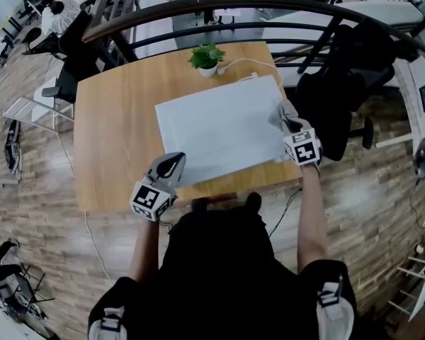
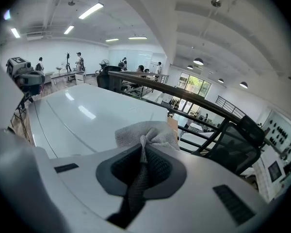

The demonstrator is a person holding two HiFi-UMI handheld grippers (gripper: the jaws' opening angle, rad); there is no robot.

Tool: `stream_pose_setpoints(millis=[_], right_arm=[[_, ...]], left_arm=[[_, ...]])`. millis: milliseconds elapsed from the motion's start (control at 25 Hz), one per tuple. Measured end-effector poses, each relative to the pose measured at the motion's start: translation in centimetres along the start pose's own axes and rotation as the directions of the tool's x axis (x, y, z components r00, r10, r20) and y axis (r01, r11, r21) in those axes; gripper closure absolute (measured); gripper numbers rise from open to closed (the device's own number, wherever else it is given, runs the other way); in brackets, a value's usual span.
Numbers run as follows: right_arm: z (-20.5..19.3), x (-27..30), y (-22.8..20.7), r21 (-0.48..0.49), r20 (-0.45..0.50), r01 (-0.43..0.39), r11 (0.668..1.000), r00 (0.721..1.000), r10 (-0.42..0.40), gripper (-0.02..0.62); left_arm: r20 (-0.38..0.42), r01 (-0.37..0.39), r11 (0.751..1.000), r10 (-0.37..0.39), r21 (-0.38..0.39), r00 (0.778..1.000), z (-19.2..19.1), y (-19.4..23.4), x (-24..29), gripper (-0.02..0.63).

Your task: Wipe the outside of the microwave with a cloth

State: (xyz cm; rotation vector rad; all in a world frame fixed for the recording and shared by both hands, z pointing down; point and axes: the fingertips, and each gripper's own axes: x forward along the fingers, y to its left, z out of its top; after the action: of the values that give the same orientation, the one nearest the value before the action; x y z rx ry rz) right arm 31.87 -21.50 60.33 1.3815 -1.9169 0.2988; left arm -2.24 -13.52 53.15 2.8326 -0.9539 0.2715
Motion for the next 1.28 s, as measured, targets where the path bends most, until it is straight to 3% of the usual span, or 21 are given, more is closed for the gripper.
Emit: stream_pose_setpoints(millis=[200, 560, 1280], right_arm=[[0.7, 0.2, 2.5, 0.055, 0.007, -0.067, 0.996, 0.998, 0.067, 0.584], [3.4, 1.6, 8.8, -0.01, 0.014, -0.098, 0.995, 0.995, 0.098, 0.584], [6.8, 2.4, 17.1, -0.067, 0.012, -0.182, 0.981, 0.983, 0.183, 0.584]], left_arm=[[0.002, -0.007, 1.0, 0.007, -0.02, 1.0, -0.3, 0.8, -1.0, 0.603], [0.003, -0.003, 1.0, 0.003, -0.028, 1.0, -1.4, 1.4, -2.9, 0.603], [0.017, 0.02, 1.0, -0.02, -0.02, 1.0, -1.5, 2.6, -4.7, 0.603]])
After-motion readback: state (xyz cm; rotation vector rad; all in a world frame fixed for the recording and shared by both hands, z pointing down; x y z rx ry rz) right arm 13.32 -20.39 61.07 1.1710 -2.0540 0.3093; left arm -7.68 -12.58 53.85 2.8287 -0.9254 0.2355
